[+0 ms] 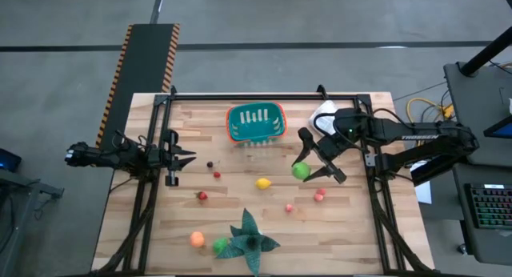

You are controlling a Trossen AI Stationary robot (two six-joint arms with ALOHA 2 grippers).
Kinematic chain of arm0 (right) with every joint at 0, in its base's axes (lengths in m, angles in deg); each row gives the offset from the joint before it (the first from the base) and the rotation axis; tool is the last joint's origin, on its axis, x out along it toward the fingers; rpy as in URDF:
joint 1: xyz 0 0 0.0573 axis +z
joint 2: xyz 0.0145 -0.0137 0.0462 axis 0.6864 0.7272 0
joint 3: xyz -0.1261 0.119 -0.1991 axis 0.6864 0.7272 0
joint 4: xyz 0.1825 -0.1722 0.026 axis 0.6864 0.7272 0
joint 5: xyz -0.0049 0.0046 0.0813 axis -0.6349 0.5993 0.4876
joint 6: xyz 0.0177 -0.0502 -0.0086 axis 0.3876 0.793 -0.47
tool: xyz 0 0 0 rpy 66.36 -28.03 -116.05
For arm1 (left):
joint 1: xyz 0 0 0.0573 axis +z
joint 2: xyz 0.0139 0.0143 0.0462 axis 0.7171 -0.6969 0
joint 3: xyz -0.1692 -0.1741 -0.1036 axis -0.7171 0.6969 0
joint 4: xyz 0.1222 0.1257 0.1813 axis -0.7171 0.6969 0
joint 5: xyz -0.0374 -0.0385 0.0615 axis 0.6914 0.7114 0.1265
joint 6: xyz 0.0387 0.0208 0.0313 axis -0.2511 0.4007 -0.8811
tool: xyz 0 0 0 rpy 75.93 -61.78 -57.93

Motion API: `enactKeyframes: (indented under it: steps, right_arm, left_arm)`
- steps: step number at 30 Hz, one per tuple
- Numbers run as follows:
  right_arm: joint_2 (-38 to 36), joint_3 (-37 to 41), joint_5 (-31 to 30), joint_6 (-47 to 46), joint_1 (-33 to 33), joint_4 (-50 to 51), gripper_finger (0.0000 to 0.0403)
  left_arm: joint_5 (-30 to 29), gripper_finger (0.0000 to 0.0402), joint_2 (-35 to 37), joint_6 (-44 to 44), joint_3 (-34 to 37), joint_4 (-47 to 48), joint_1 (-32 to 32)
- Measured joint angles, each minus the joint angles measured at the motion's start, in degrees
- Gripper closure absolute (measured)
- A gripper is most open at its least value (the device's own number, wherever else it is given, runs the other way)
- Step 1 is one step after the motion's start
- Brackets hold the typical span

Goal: Pick and placing Produce into tupperware
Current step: Put the green cantaloupe toy into the bin

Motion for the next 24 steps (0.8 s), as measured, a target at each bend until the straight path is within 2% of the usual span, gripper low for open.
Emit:
enactKeyframes:
  steps: [13, 20, 24]
  right_arm:
    - [0.0, 0.0, -0.6, 0.6, 0.0, 0.0, 0.0177]
    - [0.0, 0.0, -11.3, 0.6, 0.0, 0.2, 0.0177]
    - [0.0, 0.0, -22.4, -0.2, 0.0, 0.2, 0.0177]
  left_arm:
    - [0.0, 0.0356, 0.0, 0.0, 0.0, 0.0, 0.0]
    - [0.0, 0.0356, 0.0, 0.0, 0.0, 0.0, 0.0]
    - [0.0, 0.0356, 0.0, 0.0, 0.0, 0.0, 0.0]
